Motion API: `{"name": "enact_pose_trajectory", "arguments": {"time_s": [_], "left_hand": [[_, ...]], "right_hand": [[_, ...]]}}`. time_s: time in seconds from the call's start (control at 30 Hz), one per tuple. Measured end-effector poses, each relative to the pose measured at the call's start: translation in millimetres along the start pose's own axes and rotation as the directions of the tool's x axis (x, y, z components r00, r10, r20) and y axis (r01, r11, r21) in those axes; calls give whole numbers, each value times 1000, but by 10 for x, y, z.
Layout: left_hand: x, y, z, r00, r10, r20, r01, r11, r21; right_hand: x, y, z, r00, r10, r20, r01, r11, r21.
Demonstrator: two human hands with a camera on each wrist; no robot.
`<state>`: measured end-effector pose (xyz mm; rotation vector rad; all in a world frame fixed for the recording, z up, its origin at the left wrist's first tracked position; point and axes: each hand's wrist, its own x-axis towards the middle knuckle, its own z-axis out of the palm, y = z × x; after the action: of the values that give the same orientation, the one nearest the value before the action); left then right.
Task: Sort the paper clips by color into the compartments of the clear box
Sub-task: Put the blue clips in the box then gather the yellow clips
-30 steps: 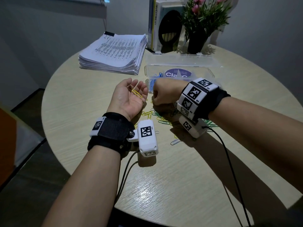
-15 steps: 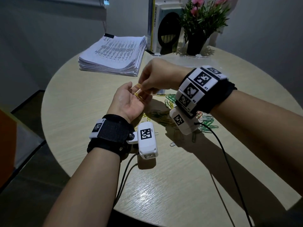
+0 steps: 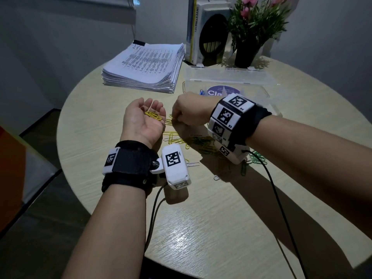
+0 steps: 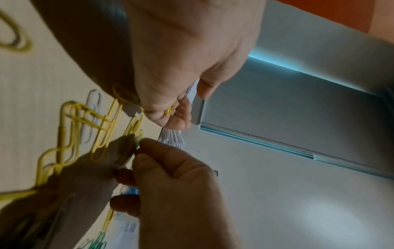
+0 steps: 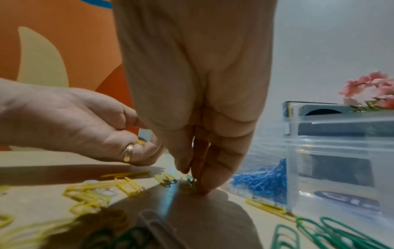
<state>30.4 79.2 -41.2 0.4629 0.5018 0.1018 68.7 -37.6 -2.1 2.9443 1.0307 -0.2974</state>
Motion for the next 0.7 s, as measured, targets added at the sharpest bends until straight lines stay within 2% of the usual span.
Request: {"name": "enact_pose_trajectory", "arguments": {"time_s": [0.23,0.47,0.6,0.7], "left_hand": [[-11,15,-6,1000,-6,17,6,1000,-16],[2,13,-16,1000,-16,26,16,1000,-21],[13,43,-36,1000,-2,19,3,999,-38],[9,53,-42,1000,2,20,-1,999,-45]], "right_hand": [[-13,12,-2,1000,2,-2,-2,998,-57],[-37,61,16,993,87,84,-81,994,-73],[27,-37,-2,1000,11,-21,-11,1000,-1],[58,-114,36,998,-55,-10,55,998,11]]}}
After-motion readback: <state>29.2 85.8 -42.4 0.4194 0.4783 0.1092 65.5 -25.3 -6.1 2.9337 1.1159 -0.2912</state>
